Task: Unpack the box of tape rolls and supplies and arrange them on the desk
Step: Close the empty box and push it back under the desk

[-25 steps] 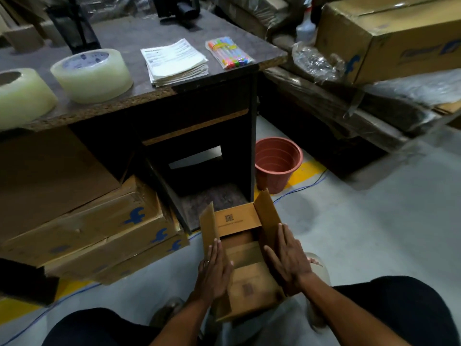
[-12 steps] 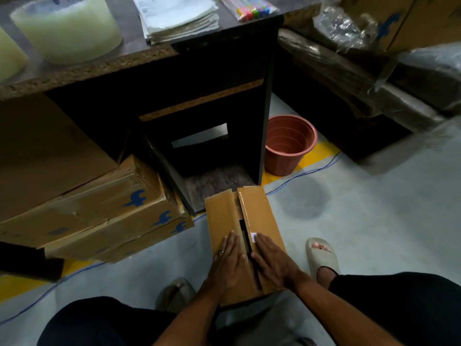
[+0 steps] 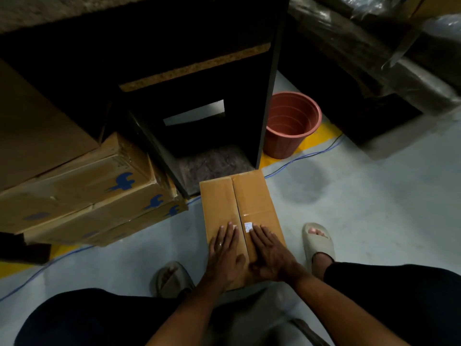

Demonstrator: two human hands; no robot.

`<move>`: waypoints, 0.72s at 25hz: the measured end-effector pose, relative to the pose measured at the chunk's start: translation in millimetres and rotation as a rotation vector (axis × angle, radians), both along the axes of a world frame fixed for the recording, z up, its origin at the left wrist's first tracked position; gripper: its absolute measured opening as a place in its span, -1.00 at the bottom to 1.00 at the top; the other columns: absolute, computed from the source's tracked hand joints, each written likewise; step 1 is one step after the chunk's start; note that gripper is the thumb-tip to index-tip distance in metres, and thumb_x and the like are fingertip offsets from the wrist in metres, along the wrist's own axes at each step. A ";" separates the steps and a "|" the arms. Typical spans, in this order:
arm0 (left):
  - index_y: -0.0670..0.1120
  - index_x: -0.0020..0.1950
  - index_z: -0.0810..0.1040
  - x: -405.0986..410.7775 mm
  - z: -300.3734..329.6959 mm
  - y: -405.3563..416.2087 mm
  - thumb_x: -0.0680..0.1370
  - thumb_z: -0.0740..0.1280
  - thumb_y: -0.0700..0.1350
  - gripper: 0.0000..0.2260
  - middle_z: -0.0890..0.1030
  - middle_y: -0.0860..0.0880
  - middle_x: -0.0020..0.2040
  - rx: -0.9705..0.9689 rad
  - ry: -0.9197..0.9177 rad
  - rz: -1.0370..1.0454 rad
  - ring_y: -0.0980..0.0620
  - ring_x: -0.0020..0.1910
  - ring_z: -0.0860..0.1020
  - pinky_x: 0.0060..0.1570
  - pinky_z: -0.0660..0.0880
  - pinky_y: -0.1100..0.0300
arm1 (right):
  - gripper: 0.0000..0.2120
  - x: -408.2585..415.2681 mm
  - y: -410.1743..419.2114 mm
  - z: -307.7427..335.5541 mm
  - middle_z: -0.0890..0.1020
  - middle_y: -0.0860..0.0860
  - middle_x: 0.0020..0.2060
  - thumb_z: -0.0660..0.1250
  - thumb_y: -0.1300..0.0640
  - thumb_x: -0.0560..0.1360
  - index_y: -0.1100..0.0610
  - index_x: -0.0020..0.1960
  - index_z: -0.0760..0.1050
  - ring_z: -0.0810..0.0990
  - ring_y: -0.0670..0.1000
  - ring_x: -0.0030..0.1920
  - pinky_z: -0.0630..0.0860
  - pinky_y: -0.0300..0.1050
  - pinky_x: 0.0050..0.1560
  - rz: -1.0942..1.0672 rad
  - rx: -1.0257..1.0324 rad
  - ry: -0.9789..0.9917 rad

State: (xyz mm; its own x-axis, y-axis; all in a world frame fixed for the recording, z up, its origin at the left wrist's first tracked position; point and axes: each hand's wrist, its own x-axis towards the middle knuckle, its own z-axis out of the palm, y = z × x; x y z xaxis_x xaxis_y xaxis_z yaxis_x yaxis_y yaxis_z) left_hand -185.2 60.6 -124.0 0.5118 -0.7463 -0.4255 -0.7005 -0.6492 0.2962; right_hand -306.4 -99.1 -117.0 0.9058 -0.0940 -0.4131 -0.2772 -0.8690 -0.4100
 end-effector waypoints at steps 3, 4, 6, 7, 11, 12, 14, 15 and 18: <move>0.20 0.58 -0.28 -3.1 10.7 10.3 0.23 0.22 0.54 0.10 -0.47 -0.02 0.55 0.054 0.065 0.034 -0.17 0.53 -0.42 0.47 -0.13 -0.35 | 0.28 -1.3 -8.6 5.6 -0.32 0.16 0.54 0.39 -0.48 0.16 -0.08 0.59 -0.28 -0.33 0.35 0.51 -0.03 0.50 0.44 0.003 -0.095 0.116; 0.28 0.53 -0.36 -6.2 15.2 15.3 0.13 0.27 0.57 0.18 -0.54 -0.03 0.51 0.080 0.099 0.079 -0.23 0.49 -0.47 0.43 -0.17 -0.38 | 0.33 -0.1 -10.9 9.2 -0.43 0.13 0.51 0.47 -0.44 0.11 -0.21 0.54 -0.38 -0.40 0.35 0.47 -0.10 0.55 0.40 -0.029 -0.107 0.166; 0.35 0.48 -0.42 -15.3 21.3 23.5 0.04 0.35 0.57 0.27 -0.61 -0.07 0.45 0.121 0.121 0.141 -0.37 0.50 -0.39 0.41 -0.04 -0.41 | 0.38 -2.2 -10.0 13.5 -0.53 0.13 0.46 0.58 -0.30 0.11 -0.33 0.45 -0.49 -0.35 0.42 0.47 0.06 0.55 0.36 -0.091 -0.089 0.240; 0.34 0.47 -0.44 -19.2 21.5 25.9 0.04 0.38 0.55 0.28 -0.62 -0.09 0.44 0.127 0.117 0.156 -0.41 0.52 -0.29 0.42 0.08 -0.38 | 0.38 -3.1 -6.6 15.1 -0.54 0.14 0.45 0.60 -0.24 0.15 -0.34 0.43 -0.51 -0.27 0.47 0.48 0.21 0.50 0.35 -0.107 -0.087 0.255; 0.26 0.50 -0.45 -29.7 13.8 26.5 0.12 0.30 0.57 0.24 -0.58 -0.12 0.47 0.099 0.013 0.192 -0.34 0.54 -0.03 0.43 0.26 -0.19 | 0.25 -14.4 5.6 3.2 -0.53 0.14 0.46 0.53 -0.12 0.32 -0.29 0.45 -0.52 -0.19 0.52 0.47 0.33 0.40 0.32 -0.120 -0.117 0.181; 0.26 0.51 -0.44 -30.9 11.8 25.4 0.14 0.30 0.56 0.22 -0.56 -0.10 0.48 0.079 -0.004 0.187 -0.33 0.54 -0.02 0.42 0.26 -0.19 | 0.18 -17.1 5.7 -0.4 -0.54 0.13 0.46 0.47 -0.10 0.37 -0.29 0.46 -0.50 -0.20 0.53 0.46 0.29 0.43 0.33 -0.120 -0.125 0.147; 0.26 0.52 -0.42 -32.4 10.8 25.1 0.18 0.34 0.50 0.20 -0.56 -0.05 0.49 0.043 0.014 0.180 -0.33 0.55 -0.05 0.41 0.26 -0.21 | 0.07 -21.5 4.5 -4.1 -0.54 0.12 0.45 0.39 -0.09 0.43 -0.27 0.49 -0.45 -0.23 0.53 0.46 0.22 0.49 0.35 -0.109 -0.140 0.094; 0.26 0.53 -0.40 -32.7 10.6 26.4 0.19 0.35 0.49 0.19 -0.55 -0.04 0.50 0.027 0.034 0.184 -0.33 0.55 -0.08 0.42 0.25 -0.21 | 0.06 -23.2 4.2 -5.2 -0.53 0.12 0.46 0.38 -0.11 0.43 -0.25 0.50 -0.43 -0.25 0.52 0.46 0.19 0.51 0.36 -0.102 -0.141 0.083; 0.28 0.54 -0.33 -29.3 18.1 31.6 0.09 0.32 0.60 0.24 -0.51 -0.03 0.51 -0.074 0.109 0.241 -0.26 0.56 -0.15 0.44 0.22 -0.25 | 0.19 -22.8 2.8 -8.6 -0.52 0.14 0.46 0.48 -0.25 0.31 -0.23 0.52 -0.40 -0.29 0.50 0.47 0.06 0.50 0.41 -0.102 -0.106 0.086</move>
